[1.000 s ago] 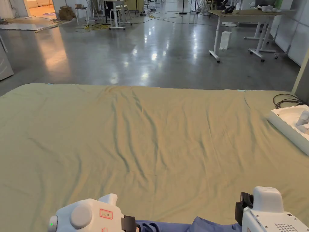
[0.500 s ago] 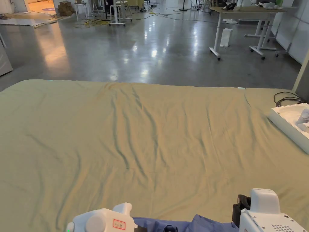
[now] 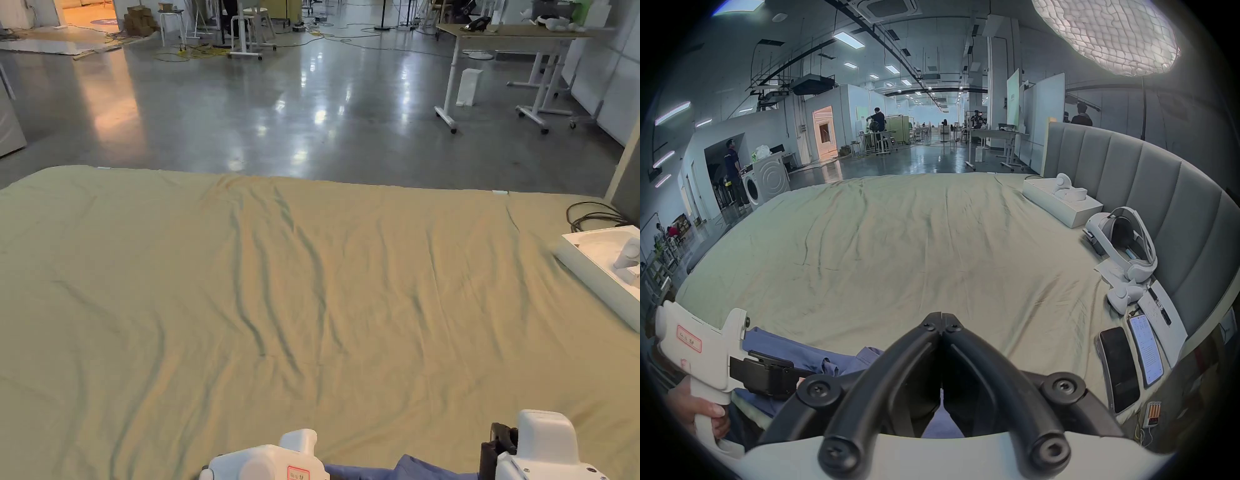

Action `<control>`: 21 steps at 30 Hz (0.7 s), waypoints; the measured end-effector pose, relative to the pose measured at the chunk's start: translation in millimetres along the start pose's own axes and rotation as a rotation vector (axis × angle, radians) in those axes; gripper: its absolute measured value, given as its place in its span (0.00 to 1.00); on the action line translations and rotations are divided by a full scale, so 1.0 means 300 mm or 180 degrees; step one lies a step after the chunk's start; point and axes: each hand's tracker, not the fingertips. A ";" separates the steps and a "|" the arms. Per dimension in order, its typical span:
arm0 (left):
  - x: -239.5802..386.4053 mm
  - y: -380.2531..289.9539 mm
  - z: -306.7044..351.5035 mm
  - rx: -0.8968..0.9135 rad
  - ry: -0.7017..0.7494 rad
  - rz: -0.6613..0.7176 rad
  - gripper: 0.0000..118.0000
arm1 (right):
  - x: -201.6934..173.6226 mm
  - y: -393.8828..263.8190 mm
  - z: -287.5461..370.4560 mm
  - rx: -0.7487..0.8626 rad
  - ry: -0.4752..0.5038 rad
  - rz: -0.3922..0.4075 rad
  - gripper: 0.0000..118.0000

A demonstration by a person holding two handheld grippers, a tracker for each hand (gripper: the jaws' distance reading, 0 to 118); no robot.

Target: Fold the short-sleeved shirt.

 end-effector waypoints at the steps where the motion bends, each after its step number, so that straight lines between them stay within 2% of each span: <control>1: 0.005 0.002 0.020 -0.0007 -0.0005 -0.0034 0.09 | -0.001 0.000 0.001 0.0001 0.0005 0.0001 0.00; 8: -0.049 0.059 0.264 0.0209 -0.0075 -0.0105 0.11 | -0.002 0.015 0.013 0.0023 0.0020 0.0044 0.00; 11: -0.138 0.081 0.401 0.0463 0.0065 -0.0062 0.33 | -0.002 0.025 0.018 0.0047 0.0021 0.0064 0.00; 13: -0.209 0.091 0.469 0.0574 0.0200 0.0004 0.44 | -0.003 0.031 0.019 0.0060 0.0027 0.0070 0.00; 17: -0.344 0.088 0.539 0.0597 0.0267 0.0132 0.53 | -0.016 0.045 0.015 0.0074 0.0040 0.0078 0.00; 21: -0.446 0.050 0.522 0.0496 0.0203 0.0157 0.54 | -0.033 0.056 0.018 0.0115 0.0105 0.0054 0.00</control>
